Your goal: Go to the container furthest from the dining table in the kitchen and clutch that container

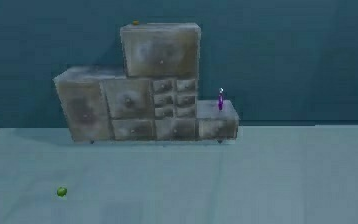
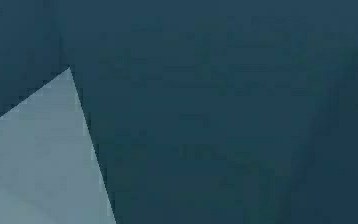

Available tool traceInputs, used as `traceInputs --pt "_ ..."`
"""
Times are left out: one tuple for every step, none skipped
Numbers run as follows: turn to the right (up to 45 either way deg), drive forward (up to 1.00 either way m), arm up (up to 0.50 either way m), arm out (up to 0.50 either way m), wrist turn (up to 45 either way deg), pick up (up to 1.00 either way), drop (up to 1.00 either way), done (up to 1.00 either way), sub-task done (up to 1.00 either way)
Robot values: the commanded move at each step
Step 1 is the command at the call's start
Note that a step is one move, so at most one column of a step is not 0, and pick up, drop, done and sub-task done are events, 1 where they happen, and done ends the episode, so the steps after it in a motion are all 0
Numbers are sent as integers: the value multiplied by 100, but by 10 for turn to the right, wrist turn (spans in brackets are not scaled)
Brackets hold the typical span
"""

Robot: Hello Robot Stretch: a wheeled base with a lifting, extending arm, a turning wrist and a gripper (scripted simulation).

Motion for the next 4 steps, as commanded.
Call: traceInputs --pt "0 45 0 0 0 0 0 0 0" --pt "90 0 0 0 0 0 0 0 0" --pt "0 70 0 0 0 0 0 0 0" --pt "-450 0 0 0 0 0 0 0 0"
